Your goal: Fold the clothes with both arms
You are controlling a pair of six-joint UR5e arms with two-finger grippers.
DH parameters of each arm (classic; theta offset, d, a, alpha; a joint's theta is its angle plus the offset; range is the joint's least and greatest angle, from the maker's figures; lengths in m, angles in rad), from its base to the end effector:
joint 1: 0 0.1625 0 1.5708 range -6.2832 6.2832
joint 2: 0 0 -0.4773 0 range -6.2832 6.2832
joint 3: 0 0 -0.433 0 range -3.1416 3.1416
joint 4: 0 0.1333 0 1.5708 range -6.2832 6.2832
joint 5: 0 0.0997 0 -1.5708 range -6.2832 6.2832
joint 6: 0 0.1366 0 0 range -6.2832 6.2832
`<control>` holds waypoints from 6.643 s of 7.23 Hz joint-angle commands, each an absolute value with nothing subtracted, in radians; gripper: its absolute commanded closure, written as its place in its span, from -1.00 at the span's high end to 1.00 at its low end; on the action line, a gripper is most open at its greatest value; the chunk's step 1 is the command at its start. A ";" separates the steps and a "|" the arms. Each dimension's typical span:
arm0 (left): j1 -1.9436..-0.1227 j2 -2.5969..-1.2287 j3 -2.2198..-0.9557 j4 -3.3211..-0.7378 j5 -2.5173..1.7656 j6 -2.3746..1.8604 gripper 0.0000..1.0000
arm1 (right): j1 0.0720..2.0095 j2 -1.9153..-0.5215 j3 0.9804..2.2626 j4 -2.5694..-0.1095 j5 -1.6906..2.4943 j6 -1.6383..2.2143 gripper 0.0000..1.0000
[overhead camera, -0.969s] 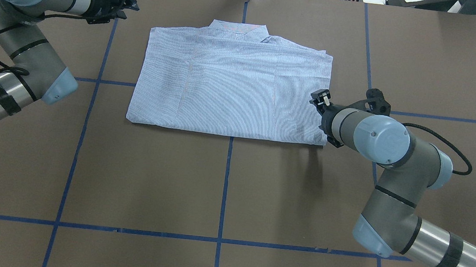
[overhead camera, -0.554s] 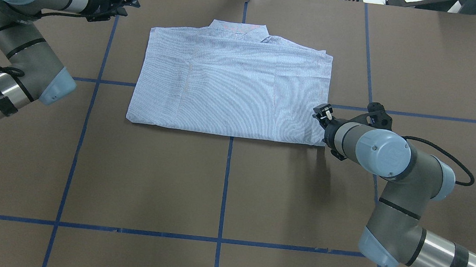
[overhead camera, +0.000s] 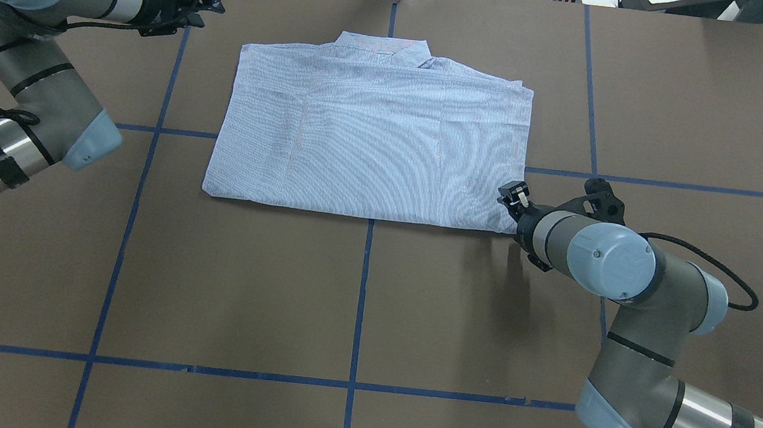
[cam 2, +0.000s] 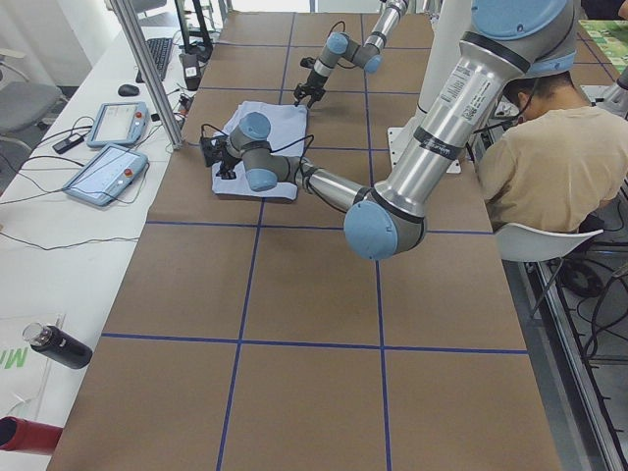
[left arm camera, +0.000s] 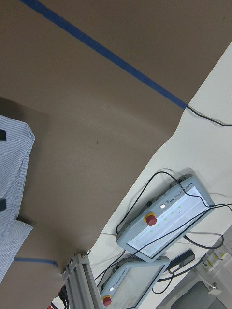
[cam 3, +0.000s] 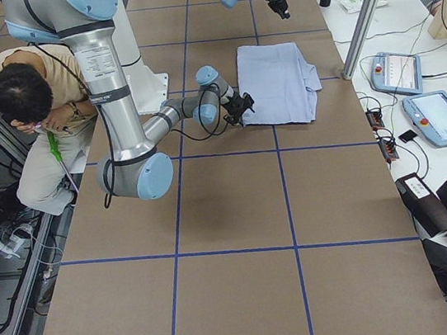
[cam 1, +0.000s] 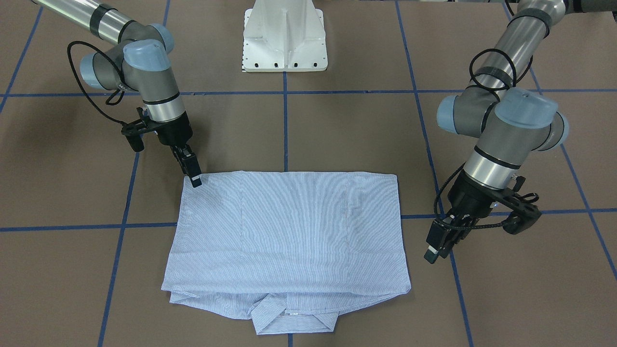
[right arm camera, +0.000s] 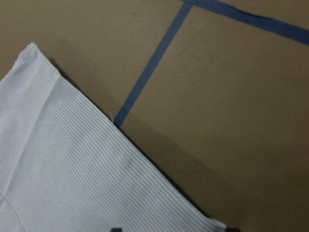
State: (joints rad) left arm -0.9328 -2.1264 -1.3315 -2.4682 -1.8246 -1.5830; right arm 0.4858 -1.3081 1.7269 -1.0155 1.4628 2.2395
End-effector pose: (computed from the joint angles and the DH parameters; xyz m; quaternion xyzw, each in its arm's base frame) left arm 0.4100 -0.7193 0.3861 0.1582 0.5530 -0.3066 0.7584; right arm -0.5392 -0.4521 0.4412 0.0048 -0.4697 0.5027 0.7257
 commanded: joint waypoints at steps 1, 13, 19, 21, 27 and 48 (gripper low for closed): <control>-0.931 -2.128 -1.330 -2.468 -1.824 -1.588 0.01 | 0.473 -1.348 1.759 -1.015 1.462 2.240 0.53; -0.930 -2.126 -1.328 -2.468 -1.822 -1.580 0.01 | 0.471 -1.335 1.762 -1.015 1.459 2.232 -1.00; -0.930 -2.126 -1.327 -2.468 -1.821 -1.586 0.01 | 0.466 -1.316 1.755 -1.015 1.451 2.243 0.57; -0.928 -2.126 -1.327 -2.468 -1.819 -1.588 0.01 | 0.459 -1.298 1.737 -1.014 1.451 2.243 0.62; -0.930 -2.126 -1.330 -2.468 -1.819 -1.589 0.01 | 0.469 -1.252 1.706 -1.012 1.450 2.361 0.47; -0.791 -1.961 -1.676 -2.450 -1.892 -1.716 0.08 | -0.126 -1.477 2.187 -1.355 1.338 2.500 1.00</control>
